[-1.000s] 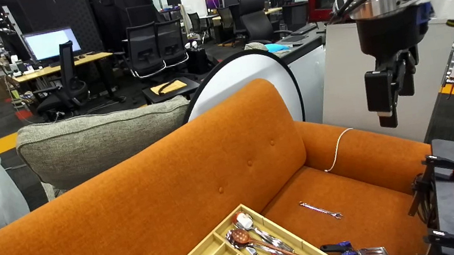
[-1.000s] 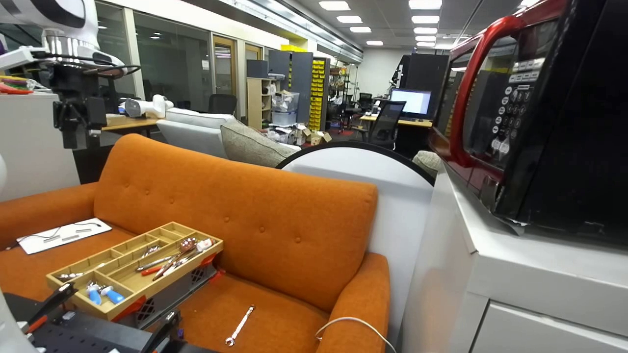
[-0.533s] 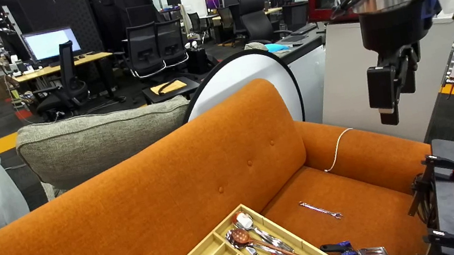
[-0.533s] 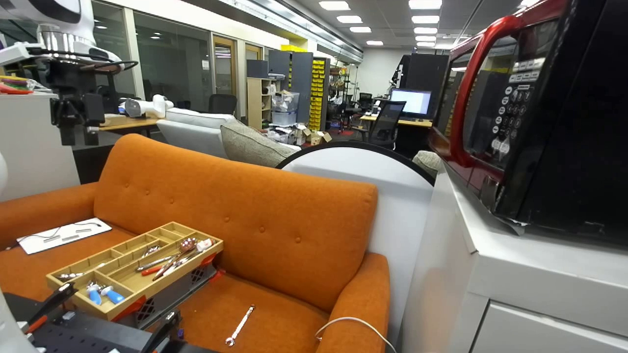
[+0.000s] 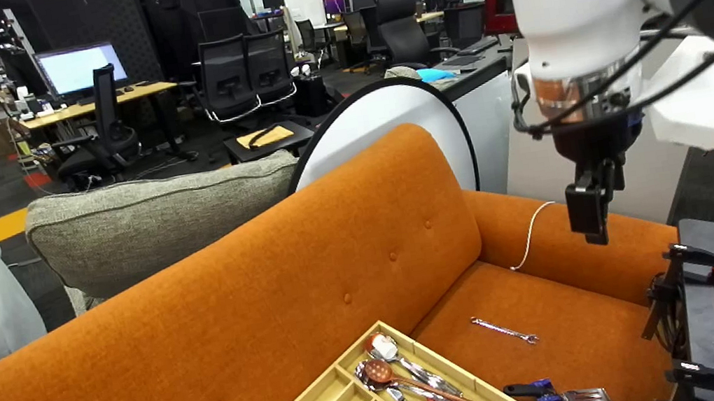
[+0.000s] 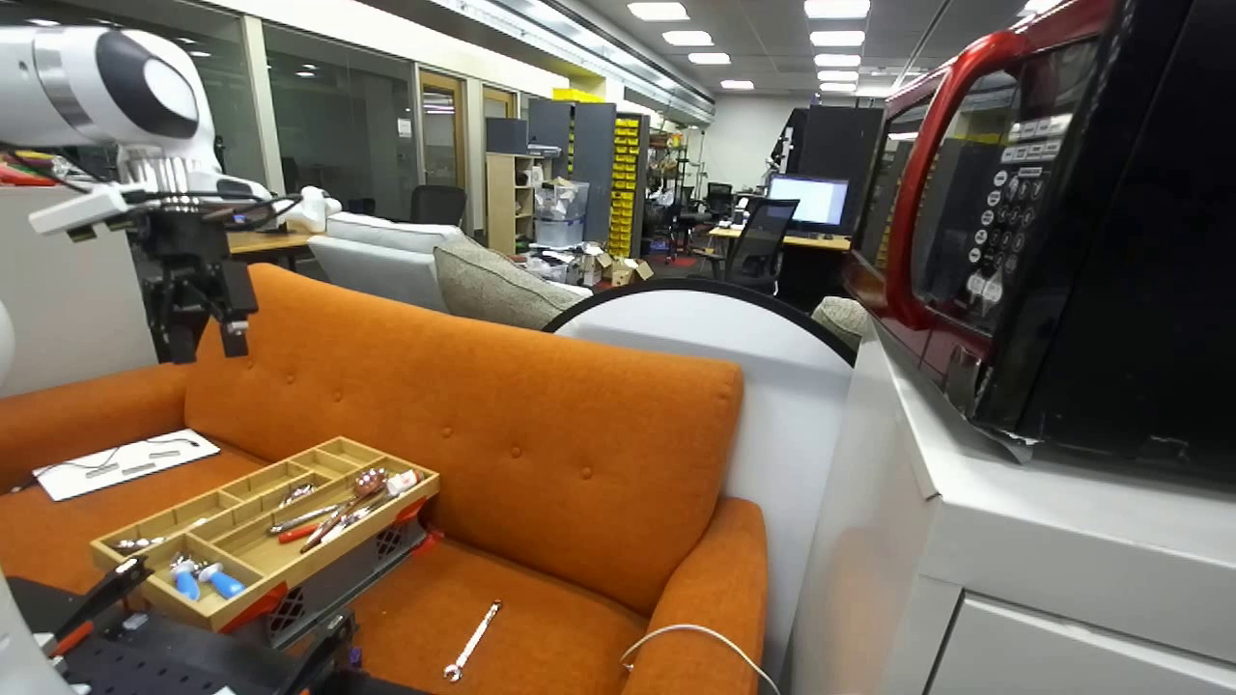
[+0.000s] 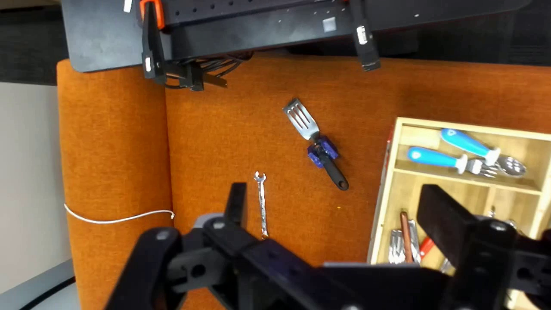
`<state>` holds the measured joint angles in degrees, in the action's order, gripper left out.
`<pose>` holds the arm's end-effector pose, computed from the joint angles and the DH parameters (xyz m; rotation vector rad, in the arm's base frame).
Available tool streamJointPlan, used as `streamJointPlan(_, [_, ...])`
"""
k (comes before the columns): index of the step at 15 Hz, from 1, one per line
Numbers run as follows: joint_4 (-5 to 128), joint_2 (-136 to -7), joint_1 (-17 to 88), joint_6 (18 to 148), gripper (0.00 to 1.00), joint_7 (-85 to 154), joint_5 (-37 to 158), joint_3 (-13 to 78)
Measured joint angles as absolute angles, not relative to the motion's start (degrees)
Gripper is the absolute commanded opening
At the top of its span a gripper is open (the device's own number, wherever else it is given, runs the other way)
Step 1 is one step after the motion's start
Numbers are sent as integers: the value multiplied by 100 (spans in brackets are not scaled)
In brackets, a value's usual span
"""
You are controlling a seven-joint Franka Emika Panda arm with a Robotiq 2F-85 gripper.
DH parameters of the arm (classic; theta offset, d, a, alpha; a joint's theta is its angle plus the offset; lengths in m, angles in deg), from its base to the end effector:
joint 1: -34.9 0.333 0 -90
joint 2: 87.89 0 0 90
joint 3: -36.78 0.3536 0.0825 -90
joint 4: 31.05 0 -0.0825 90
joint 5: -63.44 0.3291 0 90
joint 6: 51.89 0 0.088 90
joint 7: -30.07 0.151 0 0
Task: Put the spatula into the wooden object on the sofa
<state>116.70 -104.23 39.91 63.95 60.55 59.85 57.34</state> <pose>0.2972 0.1342 0.3656 2.8591 -0.1114 -0.2709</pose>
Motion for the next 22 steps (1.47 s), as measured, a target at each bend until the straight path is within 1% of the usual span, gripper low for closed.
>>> streamJointPlan(4, [11917,-9179,3996,7298,100,6349,4618,5728])
streamJointPlan(7, [11768,-8226,4103,7422,100,6903,3498,5499])
streamJointPlan(9, [11538,-7804,4239,7399,100,7106,3174,5238])
streamJointPlan(19, [11398,-7699,4389,7308,100,7131,3154,5127])
streamJointPlan(22, [11396,-7601,4531,7558,100,7069,3154,4923])
